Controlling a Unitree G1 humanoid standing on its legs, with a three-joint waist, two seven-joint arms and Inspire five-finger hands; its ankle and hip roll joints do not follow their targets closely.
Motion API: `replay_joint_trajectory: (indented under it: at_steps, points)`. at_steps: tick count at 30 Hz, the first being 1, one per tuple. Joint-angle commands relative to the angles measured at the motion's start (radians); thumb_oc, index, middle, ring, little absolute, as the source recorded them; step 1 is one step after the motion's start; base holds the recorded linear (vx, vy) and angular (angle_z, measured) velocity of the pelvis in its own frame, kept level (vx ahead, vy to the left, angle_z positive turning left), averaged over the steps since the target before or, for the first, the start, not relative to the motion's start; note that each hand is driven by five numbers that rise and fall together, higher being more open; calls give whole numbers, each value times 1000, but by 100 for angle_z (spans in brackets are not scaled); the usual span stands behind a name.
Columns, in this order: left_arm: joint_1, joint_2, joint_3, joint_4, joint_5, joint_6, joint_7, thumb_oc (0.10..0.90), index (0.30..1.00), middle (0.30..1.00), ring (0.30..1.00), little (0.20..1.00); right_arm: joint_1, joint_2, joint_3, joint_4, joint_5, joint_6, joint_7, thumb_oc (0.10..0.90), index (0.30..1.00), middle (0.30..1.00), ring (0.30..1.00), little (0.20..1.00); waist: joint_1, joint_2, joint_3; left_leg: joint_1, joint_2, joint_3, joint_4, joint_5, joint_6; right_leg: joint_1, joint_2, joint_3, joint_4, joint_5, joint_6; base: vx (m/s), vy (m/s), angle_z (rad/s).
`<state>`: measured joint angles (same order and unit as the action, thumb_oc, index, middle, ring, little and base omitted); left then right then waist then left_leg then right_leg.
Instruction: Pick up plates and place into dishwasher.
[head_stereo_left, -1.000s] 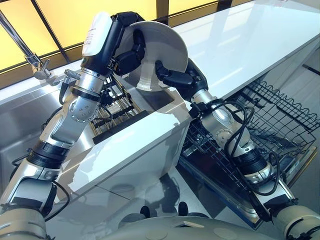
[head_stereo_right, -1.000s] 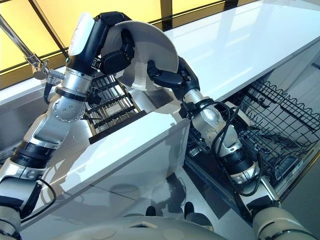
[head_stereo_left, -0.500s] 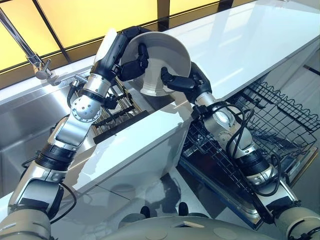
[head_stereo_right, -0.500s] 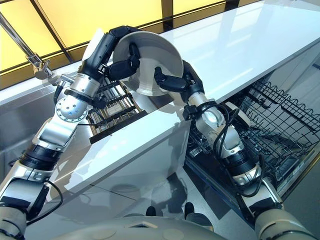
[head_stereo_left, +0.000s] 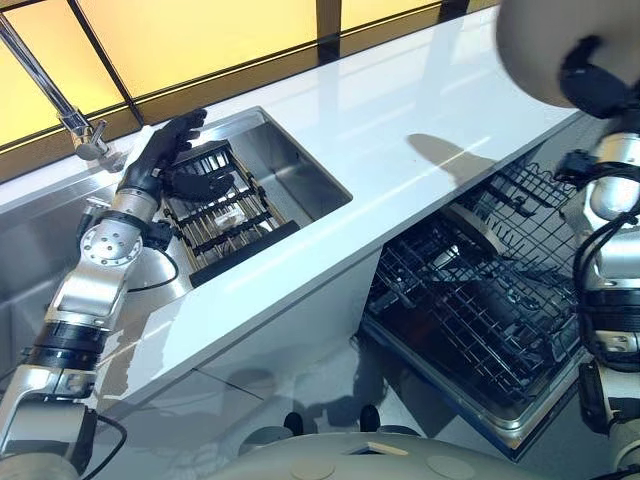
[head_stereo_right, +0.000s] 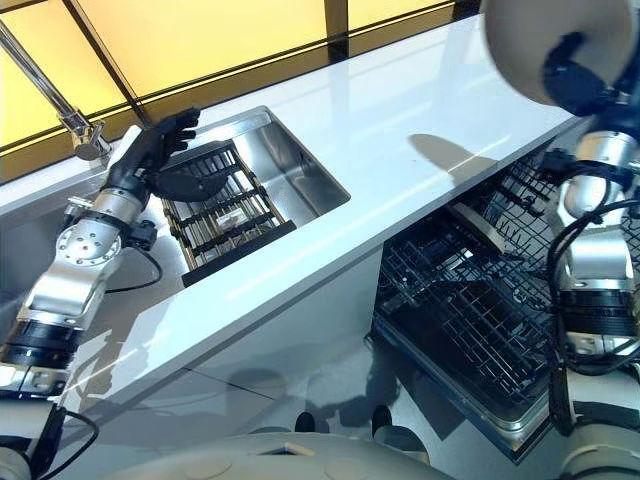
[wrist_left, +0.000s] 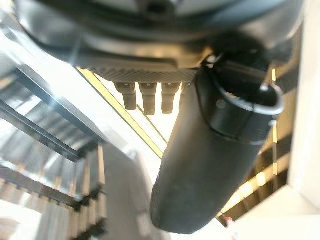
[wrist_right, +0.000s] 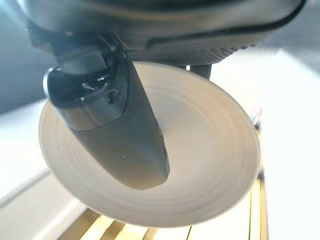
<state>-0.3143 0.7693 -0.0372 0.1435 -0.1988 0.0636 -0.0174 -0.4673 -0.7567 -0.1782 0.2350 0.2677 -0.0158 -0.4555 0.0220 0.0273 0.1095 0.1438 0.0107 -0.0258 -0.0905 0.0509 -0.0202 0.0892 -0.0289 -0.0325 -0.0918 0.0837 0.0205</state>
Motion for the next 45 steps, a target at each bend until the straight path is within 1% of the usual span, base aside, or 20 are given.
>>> replay_joint_trajectory:
  at_steps: [1,5,7,8,10,13,17,19,23,25,27,29,30,32,34,36,39,41,43,45]
  points:
    - [-54,110,68,-12,-17,-92,20,800,900,900,900,900,27,-89,-1,-2,-18,-43,3,100,300,300,300,200,-13,-42,-106,-19,-88,5,3,-40,53,23,0,-29,7,-13,38,-40,13,4]
    - [-17,112,101,11,-7,-105,41,800,900,900,900,900,124,-80,-59,41,-27,-55,4,100,300,300,300,200,-21,-38,-104,-20,-85,12,3,-39,52,20,0,-25,10,-13,40,0,0,0]
    - [20,104,142,32,8,-121,65,800,900,900,900,900,220,-45,-110,51,-23,-62,33,100,300,300,300,200,-32,-34,-98,-20,-83,17,3,-39,52,16,0,-21,13,-13,41,0,0,0]
    - [24,104,144,33,8,-122,69,800,900,900,900,900,230,-41,-114,49,-22,-62,37,100,300,300,300,200,-33,-34,-98,-20,-82,18,3,-39,52,16,0,-21,13,-13,41,0,0,0]
    - [53,106,184,45,2,-128,91,800,900,900,900,900,301,-2,-130,43,-21,-79,68,100,300,300,300,200,-42,-30,-93,-20,-81,25,3,-39,53,14,-1,-18,15,-12,43,-15,7,0]
    - [85,100,232,82,-11,-146,114,800,900,900,900,900,374,58,-122,28,-49,-100,116,100,300,300,300,200,-57,-24,-87,-19,-79,34,3,-38,54,9,-2,-11,17,-12,42,-35,7,-4]
    - [84,98,258,134,-46,-158,141,800,900,900,900,900,416,104,-82,24,-90,-110,152,100,300,300,300,200,-74,-17,-79,-17,-79,44,3,-40,54,6,-2,-4,20,-13,43,-32,9,-7]
    - [82,92,259,156,-52,-173,153,800,900,900,900,900,427,120,-48,26,-136,-96,151,100,300,300,300,200,-78,-14,-76,-18,-80,46,3,-40,53,5,-2,-2,19,-14,43,-35,10,-11]
    - [81,92,254,154,-46,-183,162,800,900,900,900,900,430,127,4,57,-205,-68,142,100,300,300,300,200,-77,-10,-72,-20,-80,47,3,-39,51,4,-4,-3,18,-15,44,-6,1,-2]
    - [80,88,245,143,-48,-184,164,800,900,900,900,900,425,125,32,92,-233,-49,133,100,300,300,300,200,-73,-9,-69,-21,-80,44,3,-38,50,4,-6,-7,19,-15,44,0,0,0]
    - [77,89,239,134,-49,-179,164,800,900,900,900,900,421,124,50,119,-241,-51,123,100,300,300,300,200,-69,-8,-67,-21,-79,43,3,-38,49,6,-6,-10,19,-16,44,29,2,0]
    - [71,87,223,124,-47,-176,157,800,900,900,900,900,406,116,82,175,-297,-50,108,100,300,300,300,200,-59,-7,-66,-14,-80,35,3,-49,49,17,-8,-16,17,-26,46,68,4,4]
    - [68,87,214,119,-48,-175,153,800,900,900,900,900,398,113,101,197,-329,-36,100,100,300,300,300,200,-53,-7,-65,-15,-79,32,3,-49,48,17,-9,-18,17,-27,47,-9,2,6]
    - [64,89,206,112,-51,-172,149,800,900,900,900,900,383,104,121,225,-334,-26,88,100,300,300,300,200,-47,-7,-60,-20,-80,28,3,-38,47,12,-11,-22,20,-19,46,14,2,10]
    - [62,87,193,101,-50,-167,144,800,900,900,900,900,362,98,147,278,-348,-9,77,100,300,300,300,200,-36,-6,-59,-13,-80,19,3,-50,46,23,-11,-27,16,-29,47,86,2,12]
    - [57,87,179,91,-53,-161,139,800,900,900,900,900,339,88,174,325,-358,26,69,100,300,300,300,200,-24,-6,-57,-14,-82,8,3,-49,46,26,-12,-31,16,-31,46,51,-5,6]
    - [52,85,165,77,-55,-154,137,800,900,900,900,900,315,88,201,369,-361,61,59,100,300,300,300,200,-13,-7,-53,-16,-83,-5,3,-49,47,27,-12,-35,16,-33,45,39,-6,7]
    - [39,92,150,70,-68,-141,127,800,900,900,900,900,285,87,239,423,-360,108,50,100,300,300,300,200,4,-5,-49,-18,-85,-18,3,-46,47,30,-13,-42,17,-36,42,58,-6,19]
    - [30,97,140,64,-72,-130,118,800,900,900,900,900,268,91,261,449,-345,137,43,100,300,300,300,200,12,-5,-46,-18,-86,-25,3,-46,47,34,-15,-48,16,-37,41,39,-9,23]
    - [25,99,134,62,-72,-124,114,800,900,900,900,900,259,96,272,460,-340,149,38,100,300,300,300,200,16,-4,-44,-18,-87,-30,3,-45,47,36,-15,-52,17,-38,40,39,-11,9]
